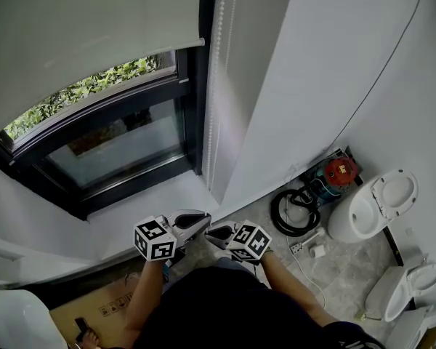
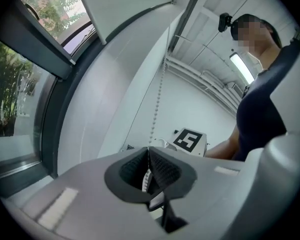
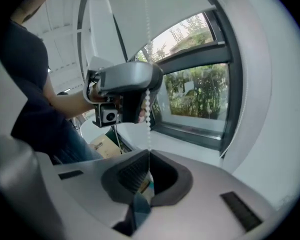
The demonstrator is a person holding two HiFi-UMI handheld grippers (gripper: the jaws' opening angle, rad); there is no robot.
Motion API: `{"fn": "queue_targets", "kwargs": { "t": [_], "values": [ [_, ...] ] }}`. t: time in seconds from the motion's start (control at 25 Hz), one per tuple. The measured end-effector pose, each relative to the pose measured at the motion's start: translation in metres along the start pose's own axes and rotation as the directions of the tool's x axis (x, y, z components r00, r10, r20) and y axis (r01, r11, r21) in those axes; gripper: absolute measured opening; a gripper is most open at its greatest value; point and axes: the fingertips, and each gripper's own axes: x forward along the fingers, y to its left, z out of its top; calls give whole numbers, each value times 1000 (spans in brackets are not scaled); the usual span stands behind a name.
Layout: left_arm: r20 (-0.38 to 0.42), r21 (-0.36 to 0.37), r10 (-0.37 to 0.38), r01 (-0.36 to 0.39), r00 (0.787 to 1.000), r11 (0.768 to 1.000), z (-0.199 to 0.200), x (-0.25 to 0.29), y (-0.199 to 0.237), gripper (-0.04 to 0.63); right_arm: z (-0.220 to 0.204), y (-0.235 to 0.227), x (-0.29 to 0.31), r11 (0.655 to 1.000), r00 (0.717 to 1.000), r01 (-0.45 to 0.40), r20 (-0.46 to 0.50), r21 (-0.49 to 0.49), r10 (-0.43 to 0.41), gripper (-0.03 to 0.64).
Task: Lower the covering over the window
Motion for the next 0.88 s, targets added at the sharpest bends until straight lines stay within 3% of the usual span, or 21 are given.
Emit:
{"fn": "queue_targets", "kwargs": {
  "t": [0.52,0.6,0.72,0.88],
  "values": [
    [-1,-58,3,-3,1000,998,-15,7,13,15,-17,-21,-10,995,991,90,-92,-45,-94,15],
    [4,-64,4,-4,1000,998,-15,6,13,14,-3,-25,-21,995,994,99,-48,-25,-100,17],
    [8,-69,3,-3,1000,998,-15,6,13,14,36,-31,-50,996,991,89,96,26,-91,25],
    [17,-78,0,1,1000,997,-15,7,13,14,104,-29,-94,994,951,109,293,-3,-103,52]
  ]
}}
